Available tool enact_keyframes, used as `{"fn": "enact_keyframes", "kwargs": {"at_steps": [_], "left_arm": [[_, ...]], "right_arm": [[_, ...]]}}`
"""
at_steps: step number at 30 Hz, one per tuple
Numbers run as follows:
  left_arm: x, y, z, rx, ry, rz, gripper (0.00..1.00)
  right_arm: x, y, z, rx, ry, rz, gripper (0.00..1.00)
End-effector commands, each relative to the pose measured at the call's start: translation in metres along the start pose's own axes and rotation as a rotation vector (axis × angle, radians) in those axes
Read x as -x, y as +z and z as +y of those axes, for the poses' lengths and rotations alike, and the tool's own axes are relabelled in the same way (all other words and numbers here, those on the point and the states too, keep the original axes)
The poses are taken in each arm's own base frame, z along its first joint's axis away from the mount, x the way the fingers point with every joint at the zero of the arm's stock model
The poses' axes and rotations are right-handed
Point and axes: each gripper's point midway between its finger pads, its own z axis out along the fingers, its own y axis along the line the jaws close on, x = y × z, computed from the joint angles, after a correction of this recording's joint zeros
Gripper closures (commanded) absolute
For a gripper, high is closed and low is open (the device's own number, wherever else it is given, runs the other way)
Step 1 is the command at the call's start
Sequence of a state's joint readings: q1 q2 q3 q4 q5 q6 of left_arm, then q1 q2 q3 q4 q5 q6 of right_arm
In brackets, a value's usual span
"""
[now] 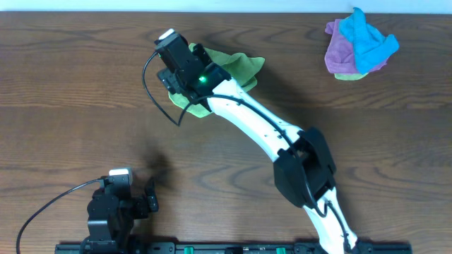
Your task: Fold the cloth
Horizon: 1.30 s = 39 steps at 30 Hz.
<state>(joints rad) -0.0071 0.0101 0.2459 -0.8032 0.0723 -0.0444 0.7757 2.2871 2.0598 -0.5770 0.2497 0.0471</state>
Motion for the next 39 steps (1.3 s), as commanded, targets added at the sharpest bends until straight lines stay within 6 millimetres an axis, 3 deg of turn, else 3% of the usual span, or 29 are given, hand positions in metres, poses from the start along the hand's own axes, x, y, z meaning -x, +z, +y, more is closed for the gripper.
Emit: {"fn": "enact_keyframes", "kwargs": {"at_steps": [1,11,32,39], "left_arm": [[-0.001,0.001,-0.001,-0.007,-0.024,-0.002,0.05],[-0.001,0.001,-0.001,-0.007,-0.040,-0.002,0.05],[-0.001,0.001,-0.001,-0.007,-0.040,-0.001,0.05],[-0.001,0.001,-0.001,-0.007,-0.039,-0.001,0.05]], "right_arm": [[-0.014,0.017,0.025,0.149,0.096,0.040,0.12],[-0.048,0.056,0.037,0.205,0.218,0.121,0.16],[-0.077,0.093,0.039,0.224,0.333,0.170,0.29],[-0.074,0.099,0.028,0.215,0.349,0.149,0.44]]}}
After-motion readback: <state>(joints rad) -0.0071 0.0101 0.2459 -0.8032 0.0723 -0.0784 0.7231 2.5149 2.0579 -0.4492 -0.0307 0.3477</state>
